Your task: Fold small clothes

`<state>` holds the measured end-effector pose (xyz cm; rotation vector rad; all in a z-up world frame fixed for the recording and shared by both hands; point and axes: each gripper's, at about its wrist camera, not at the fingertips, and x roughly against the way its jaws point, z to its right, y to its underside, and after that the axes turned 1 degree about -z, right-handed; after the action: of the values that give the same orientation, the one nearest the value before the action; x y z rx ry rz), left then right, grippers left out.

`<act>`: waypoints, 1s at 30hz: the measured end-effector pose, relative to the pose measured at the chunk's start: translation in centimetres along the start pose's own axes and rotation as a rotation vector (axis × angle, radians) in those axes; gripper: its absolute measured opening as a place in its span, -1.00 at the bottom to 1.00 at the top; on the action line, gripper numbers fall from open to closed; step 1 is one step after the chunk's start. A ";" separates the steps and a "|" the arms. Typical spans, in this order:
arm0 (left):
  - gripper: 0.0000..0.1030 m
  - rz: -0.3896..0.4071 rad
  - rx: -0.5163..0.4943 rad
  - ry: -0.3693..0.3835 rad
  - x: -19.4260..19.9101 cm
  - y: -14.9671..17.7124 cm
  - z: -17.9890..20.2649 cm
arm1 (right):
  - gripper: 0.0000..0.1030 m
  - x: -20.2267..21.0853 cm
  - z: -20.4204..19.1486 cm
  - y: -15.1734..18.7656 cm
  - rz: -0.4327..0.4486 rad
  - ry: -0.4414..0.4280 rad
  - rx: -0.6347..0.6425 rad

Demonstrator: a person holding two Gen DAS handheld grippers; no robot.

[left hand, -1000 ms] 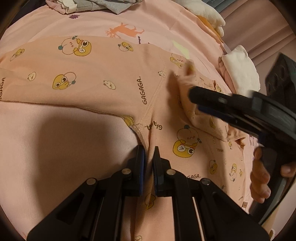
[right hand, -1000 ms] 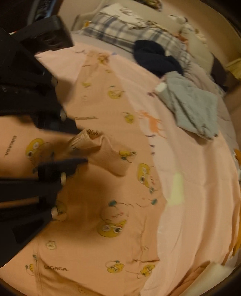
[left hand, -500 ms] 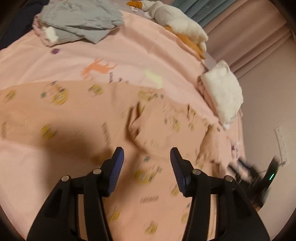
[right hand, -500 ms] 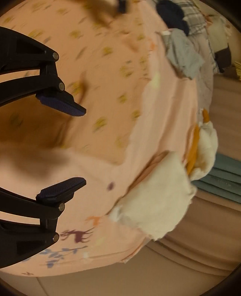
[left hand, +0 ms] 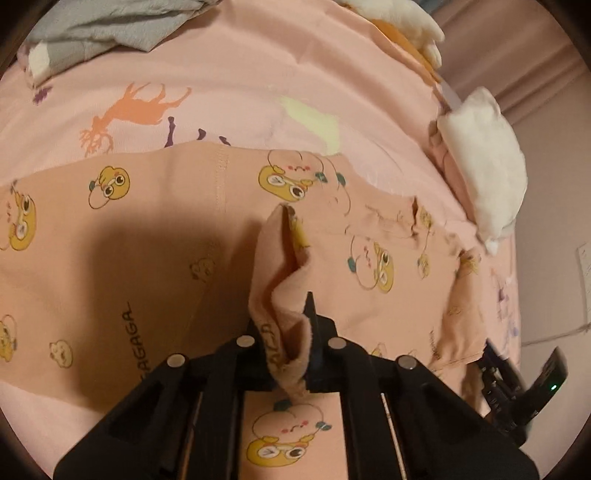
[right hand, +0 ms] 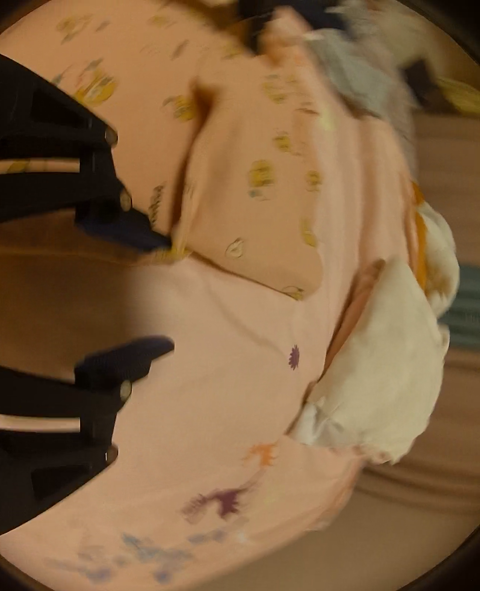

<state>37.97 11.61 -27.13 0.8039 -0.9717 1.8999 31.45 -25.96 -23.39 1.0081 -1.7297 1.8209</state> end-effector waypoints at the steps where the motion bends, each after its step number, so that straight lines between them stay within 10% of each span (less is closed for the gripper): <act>1: -0.86 0.002 0.024 0.024 0.1 -0.1 -0.5 | -0.21 0.0 0.1 0.0 0.004 -0.029 -0.011; 5: -0.88 0.066 0.100 0.048 0.9 -0.6 -2.7 | -0.61 -0.7 -1.0 -0.2 0.000 -0.004 0.013; 10: -0.87 0.088 0.125 0.058 2.0 -0.2 -4.6 | -0.62 -0.3 0.7 0.3 0.001 -0.094 -0.104; 17: -0.77 0.096 0.120 0.062 2.2 0.4 -4.9 | -0.62 -1.0 -0.8 0.6 -0.032 -0.012 -0.033; 30: -0.31 0.128 0.101 -0.173 7.0 0.6 -6.7 | -0.59 -0.1 0.8 1.4 -0.078 -0.072 -0.059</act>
<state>33.25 19.84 -24.93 1.0004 -1.0604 2.0278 30.69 -26.85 -24.41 1.1131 -1.7498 1.6947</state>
